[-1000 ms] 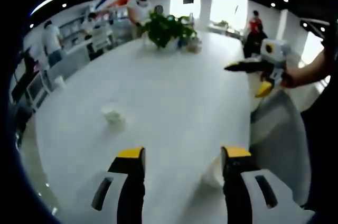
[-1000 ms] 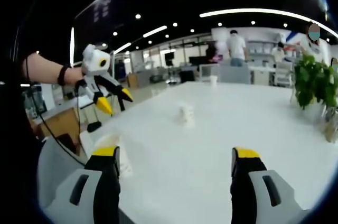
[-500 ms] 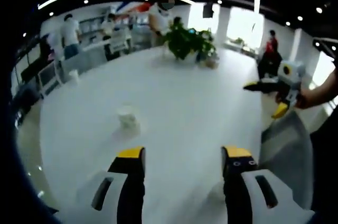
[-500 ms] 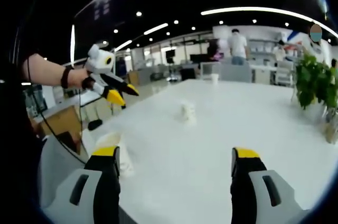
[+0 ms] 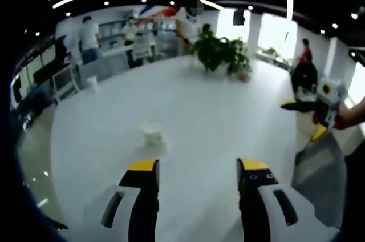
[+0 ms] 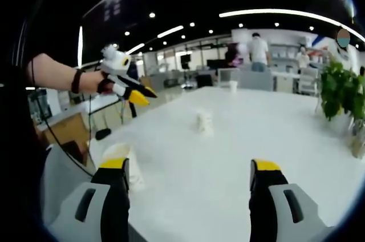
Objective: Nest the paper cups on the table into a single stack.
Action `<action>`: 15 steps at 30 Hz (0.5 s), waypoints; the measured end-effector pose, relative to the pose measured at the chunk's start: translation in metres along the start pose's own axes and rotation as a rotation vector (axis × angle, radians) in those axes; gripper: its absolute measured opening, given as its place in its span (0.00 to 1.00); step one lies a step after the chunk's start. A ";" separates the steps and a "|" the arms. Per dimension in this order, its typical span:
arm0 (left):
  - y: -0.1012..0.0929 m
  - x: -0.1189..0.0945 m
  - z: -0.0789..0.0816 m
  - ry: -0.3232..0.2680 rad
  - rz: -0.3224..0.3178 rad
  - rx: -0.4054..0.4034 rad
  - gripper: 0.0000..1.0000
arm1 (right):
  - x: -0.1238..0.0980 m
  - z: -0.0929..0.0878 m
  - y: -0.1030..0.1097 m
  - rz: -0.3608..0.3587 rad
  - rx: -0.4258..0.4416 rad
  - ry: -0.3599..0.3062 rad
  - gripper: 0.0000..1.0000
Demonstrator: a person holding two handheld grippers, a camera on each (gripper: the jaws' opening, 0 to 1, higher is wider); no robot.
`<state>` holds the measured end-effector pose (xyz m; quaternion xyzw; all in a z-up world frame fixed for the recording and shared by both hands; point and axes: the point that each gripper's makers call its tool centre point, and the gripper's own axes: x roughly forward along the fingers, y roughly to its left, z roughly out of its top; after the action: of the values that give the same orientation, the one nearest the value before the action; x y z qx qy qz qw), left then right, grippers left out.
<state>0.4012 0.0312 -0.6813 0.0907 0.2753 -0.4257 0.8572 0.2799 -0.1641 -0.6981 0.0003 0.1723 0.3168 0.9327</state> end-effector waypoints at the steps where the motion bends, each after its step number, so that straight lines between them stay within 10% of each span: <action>1: -0.001 0.001 0.000 -0.001 0.000 -0.002 0.52 | 0.000 -0.001 -0.001 0.000 -0.004 0.003 0.85; 15: 0.015 0.018 0.011 -0.037 0.050 -0.031 0.51 | -0.002 -0.003 -0.010 -0.006 0.000 0.007 0.85</action>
<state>0.4260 0.0237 -0.6831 0.0763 0.2637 -0.4015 0.8738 0.2831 -0.1737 -0.7016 -0.0013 0.1754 0.3142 0.9330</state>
